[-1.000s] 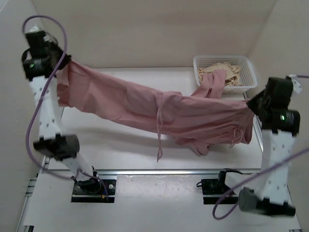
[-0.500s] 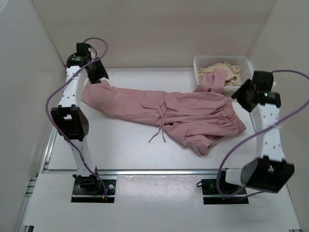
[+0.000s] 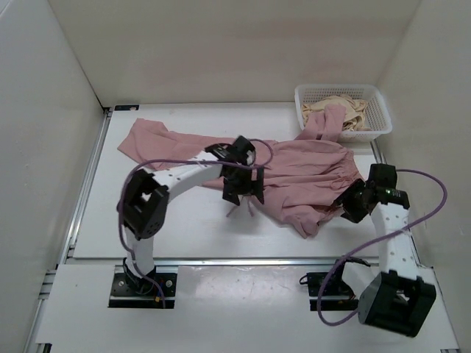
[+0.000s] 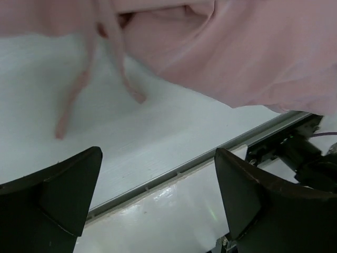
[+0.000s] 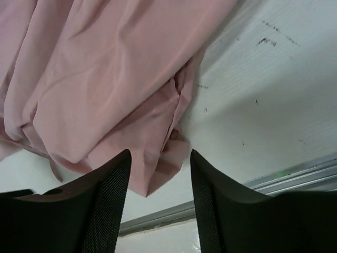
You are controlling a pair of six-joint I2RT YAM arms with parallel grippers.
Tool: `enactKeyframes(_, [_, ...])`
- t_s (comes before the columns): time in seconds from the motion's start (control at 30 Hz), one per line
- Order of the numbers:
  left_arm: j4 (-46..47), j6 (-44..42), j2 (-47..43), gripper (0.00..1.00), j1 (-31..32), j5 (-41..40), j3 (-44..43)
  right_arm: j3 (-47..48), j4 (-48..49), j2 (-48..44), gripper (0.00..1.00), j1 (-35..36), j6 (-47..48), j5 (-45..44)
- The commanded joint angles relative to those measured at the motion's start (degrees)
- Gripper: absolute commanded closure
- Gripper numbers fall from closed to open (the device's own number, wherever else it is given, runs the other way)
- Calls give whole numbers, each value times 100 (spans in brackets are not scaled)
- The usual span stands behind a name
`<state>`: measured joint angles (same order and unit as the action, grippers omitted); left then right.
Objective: Fold and stack the trousers
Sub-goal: Flatten the trousers out
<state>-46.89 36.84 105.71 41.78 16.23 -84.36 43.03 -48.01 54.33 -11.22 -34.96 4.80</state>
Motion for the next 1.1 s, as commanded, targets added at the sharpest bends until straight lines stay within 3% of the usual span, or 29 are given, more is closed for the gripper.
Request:
enactKeyframes(0.0, [198, 543, 342, 0, 523, -120, -598, 398, 642, 821, 46, -257, 270, 397])
enactKeyframes(0.13, [251, 675, 1126, 0, 884, -190, -1196, 514, 1134, 1431, 36, -389, 270, 451])
enactKeyframes(0.27, [312, 903, 1662, 0, 1052, -339, -1670, 575, 1540, 2115, 36, -389, 131, 505])
enactKeyframes(0.33, [312, 904, 1951, 0, 1113, -401, -1882, 575, 1645, 2353, 38, -389, 130, 574])
enactKeyframes(0.37, [312, 904, 2040, 2, 1113, -401, -1978, 575, 1741, 2529, 44, -389, 78, 575])
enactKeyframes(0.4, [312, 904, 2111, 13, 1113, -401, -2136, 575, 1803, 2591, 48, -389, 77, 575])
enactKeyframes(0.43, [312, 904, 2112, 31, 1113, -401, -2138, 628, 1856, 2592, 54, -389, 77, 575])
enactKeyframes(0.47, [312, 904, 2112, 52, 1113, -401, -2190, 724, 1857, 2670, 79, -389, 77, 575])
enactKeyframes(0.5, [312, 904, 1981, 89, 1035, -506, -2138, 794, 1857, 2671, 89, -389, 77, 575])
enactKeyframes(0.53, [312, 852, 1849, 90, 982, -576, -2077, 873, 1857, 2671, 98, -389, 77, 575])
enactKeyframes(0.57, [312, 851, 1526, 90, 920, -629, -2006, 1048, 1770, 2558, 100, -389, 155, 575])
enactKeyframes(0.7, [233, 580, 470, 90, 499, -1015, -1602, 1602, 1348, 1891, 100, -389, 296, 469])
enactKeyframes(0.87, [-598, 131, -1093, 90, 76, -1780, -1600, 2664, 741, 826, 100, -389, 358, 408])
enactKeyframes(1.03, [-2163, -396, -1658, 90, 6, -2202, -3478, 3676, 345, 466, 100, -389, 297, 461])
enactKeyframes(1.07, [-2401, -545, -1659, 90, 6, -2203, -4405, 3826, 345, 465, 100, -389, 297, 461])
